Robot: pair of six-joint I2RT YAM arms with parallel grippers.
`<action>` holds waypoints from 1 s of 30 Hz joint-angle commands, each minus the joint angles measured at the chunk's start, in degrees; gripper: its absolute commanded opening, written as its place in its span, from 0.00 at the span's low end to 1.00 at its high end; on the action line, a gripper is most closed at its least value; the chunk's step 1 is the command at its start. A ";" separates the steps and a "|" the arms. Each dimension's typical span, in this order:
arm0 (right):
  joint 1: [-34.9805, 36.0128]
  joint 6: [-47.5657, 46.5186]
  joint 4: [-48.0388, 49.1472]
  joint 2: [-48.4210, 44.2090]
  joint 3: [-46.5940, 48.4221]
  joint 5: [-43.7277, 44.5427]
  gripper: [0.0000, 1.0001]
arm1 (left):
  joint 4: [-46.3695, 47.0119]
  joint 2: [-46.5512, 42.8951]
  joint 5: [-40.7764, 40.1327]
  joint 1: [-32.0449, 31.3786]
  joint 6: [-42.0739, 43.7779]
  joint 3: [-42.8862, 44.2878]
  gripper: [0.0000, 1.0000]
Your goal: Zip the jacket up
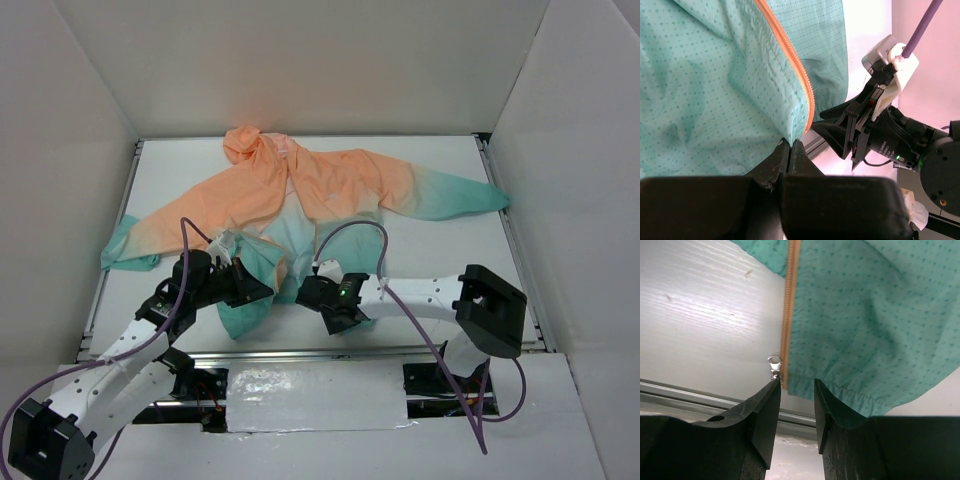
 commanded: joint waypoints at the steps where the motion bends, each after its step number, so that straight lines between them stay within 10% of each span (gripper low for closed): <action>1: -0.69 -1.21 -2.05 -1.27 -0.51 -0.10 0.40 | 1.62 -0.41 0.74 0.23 1.06 0.09 0.00; 30: -1.04 -0.86 1.12 -6.80 -2.63 -0.72 0.40 | 2.85 -0.75 1.62 0.23 0.62 -1.22 0.00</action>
